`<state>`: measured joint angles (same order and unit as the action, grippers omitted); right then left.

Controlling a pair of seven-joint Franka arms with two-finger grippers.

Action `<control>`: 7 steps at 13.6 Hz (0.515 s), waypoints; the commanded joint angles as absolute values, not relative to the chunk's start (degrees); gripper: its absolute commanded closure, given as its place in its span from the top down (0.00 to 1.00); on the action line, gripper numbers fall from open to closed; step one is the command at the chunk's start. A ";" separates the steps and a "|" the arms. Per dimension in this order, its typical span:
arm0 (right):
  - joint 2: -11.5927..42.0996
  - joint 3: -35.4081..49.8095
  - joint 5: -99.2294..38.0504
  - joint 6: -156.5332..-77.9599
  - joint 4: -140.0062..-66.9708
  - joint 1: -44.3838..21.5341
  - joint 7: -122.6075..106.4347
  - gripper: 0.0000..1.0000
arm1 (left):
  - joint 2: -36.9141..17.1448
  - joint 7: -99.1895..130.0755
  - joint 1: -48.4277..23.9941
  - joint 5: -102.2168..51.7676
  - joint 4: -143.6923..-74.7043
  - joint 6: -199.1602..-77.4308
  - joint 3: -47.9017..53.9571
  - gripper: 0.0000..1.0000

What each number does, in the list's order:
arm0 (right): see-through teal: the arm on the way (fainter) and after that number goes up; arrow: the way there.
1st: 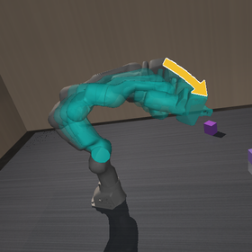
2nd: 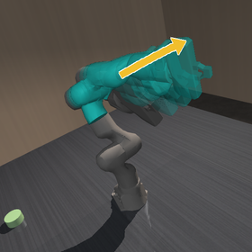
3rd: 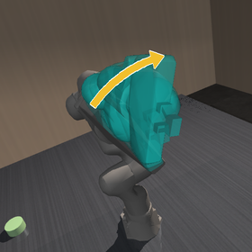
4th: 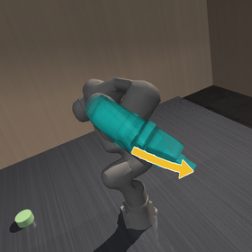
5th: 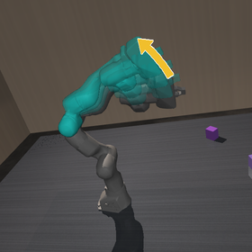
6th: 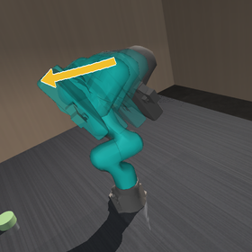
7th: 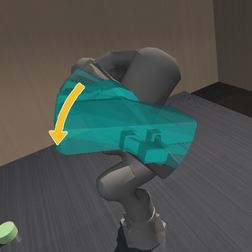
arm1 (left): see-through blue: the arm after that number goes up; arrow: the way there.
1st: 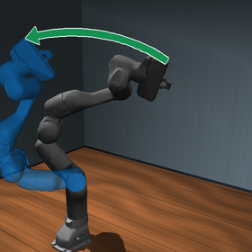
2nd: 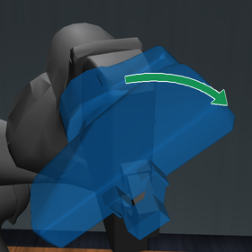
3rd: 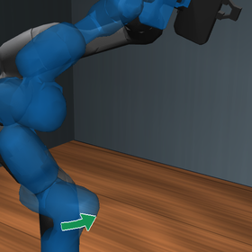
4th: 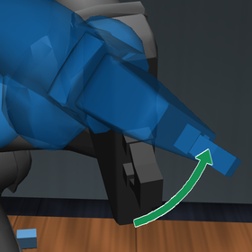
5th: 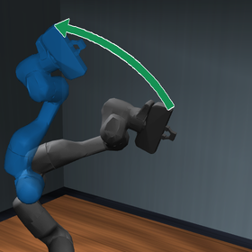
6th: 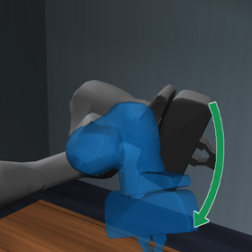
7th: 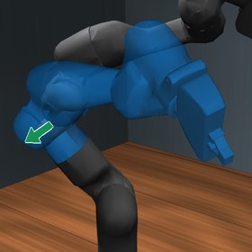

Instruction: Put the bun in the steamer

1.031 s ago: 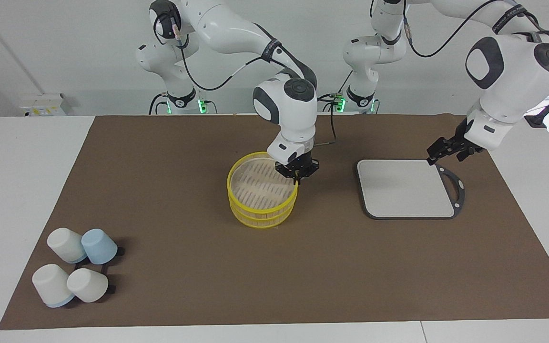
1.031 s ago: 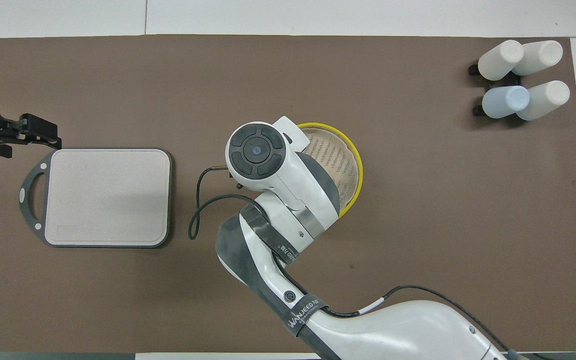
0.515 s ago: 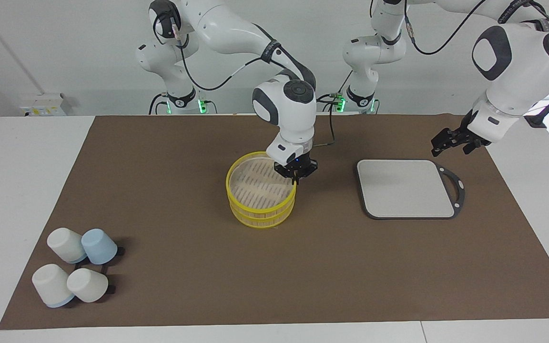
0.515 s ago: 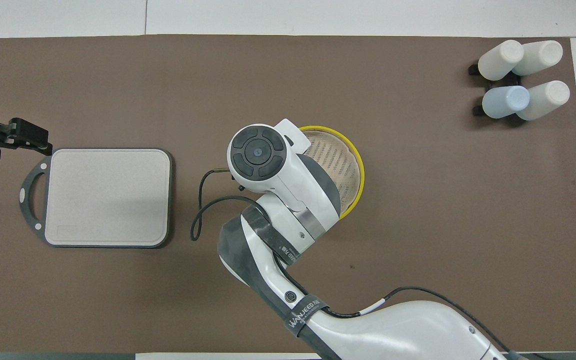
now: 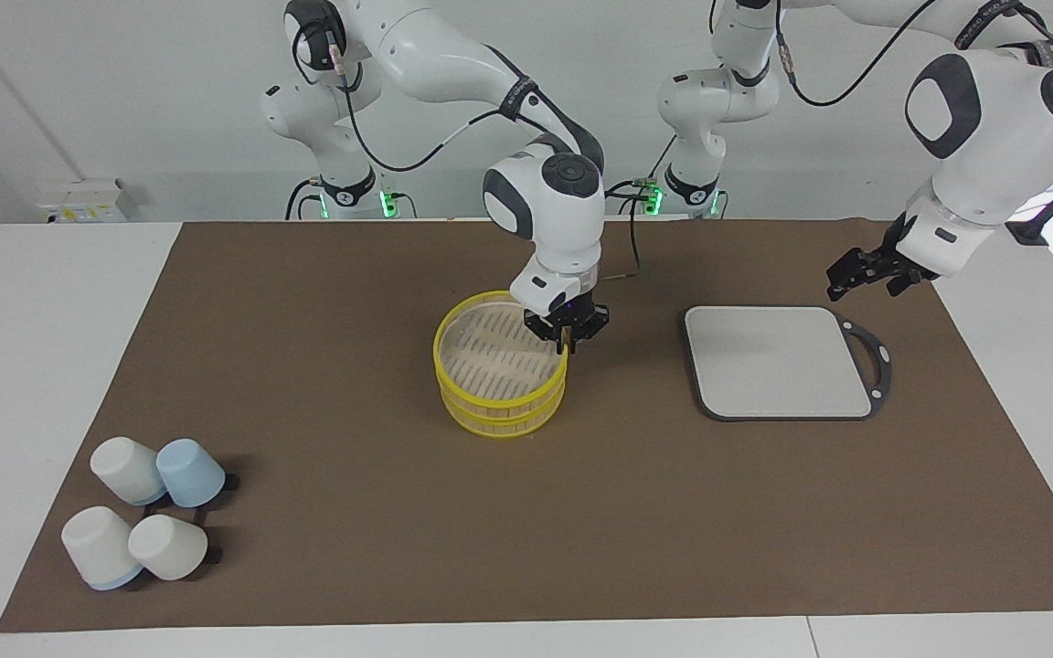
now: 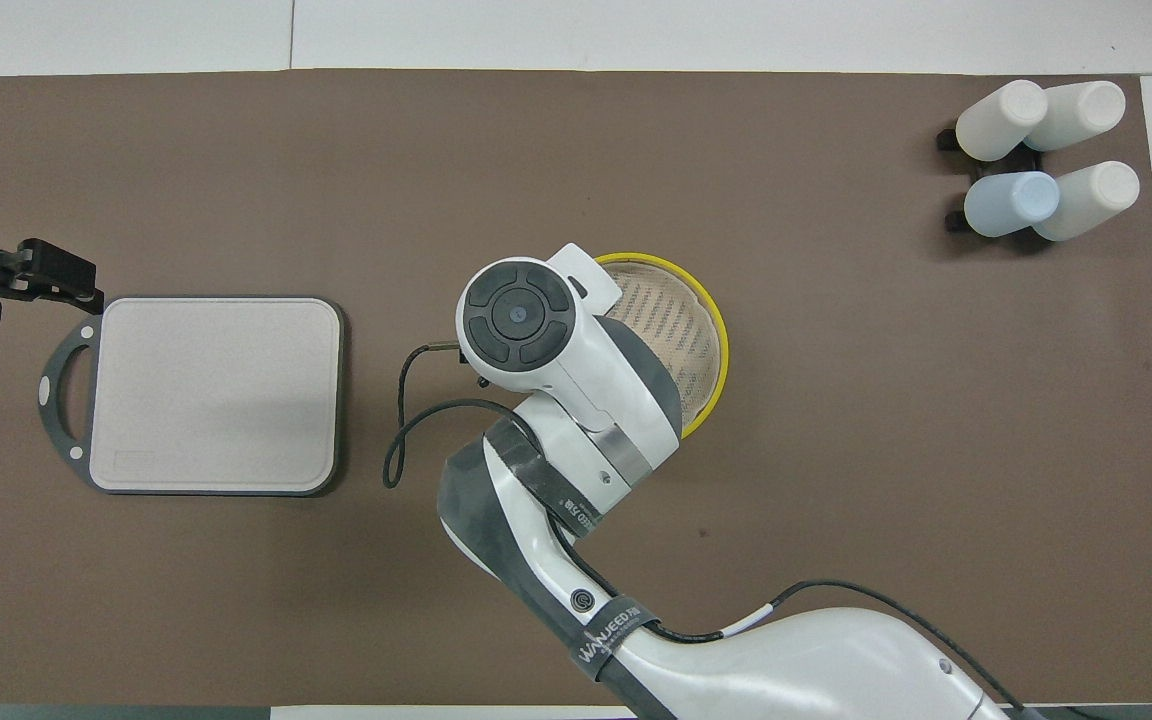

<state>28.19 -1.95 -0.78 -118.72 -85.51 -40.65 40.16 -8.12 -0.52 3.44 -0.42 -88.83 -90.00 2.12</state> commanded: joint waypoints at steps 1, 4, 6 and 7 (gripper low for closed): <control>26.37 -2.19 0.00 -114.46 -81.58 -39.82 40.61 1.00 | -7.65 -1.05 2.72 -1.40 -88.25 -90.79 1.14 1.00; 20.24 -2.55 0.87 -107.35 -80.95 -34.56 34.58 1.00 | -7.73 -0.88 2.64 -1.85 -87.71 -90.88 1.23 1.00; 16.20 -2.46 1.41 -100.06 -81.12 -27.81 21.96 1.00 | -7.65 -1.23 2.64 -1.76 -87.89 -91.05 1.14 1.00; 14.61 -2.46 1.32 -97.58 -81.38 -24.12 16.40 1.00 | -7.65 -1.75 2.64 -1.67 -87.89 -91.14 1.23 1.00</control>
<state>18.43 -3.41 1.25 -101.57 -79.76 -31.05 26.45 -8.05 -0.66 3.35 -1.18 -87.80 -90.38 2.08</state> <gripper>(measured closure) 0.000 0.000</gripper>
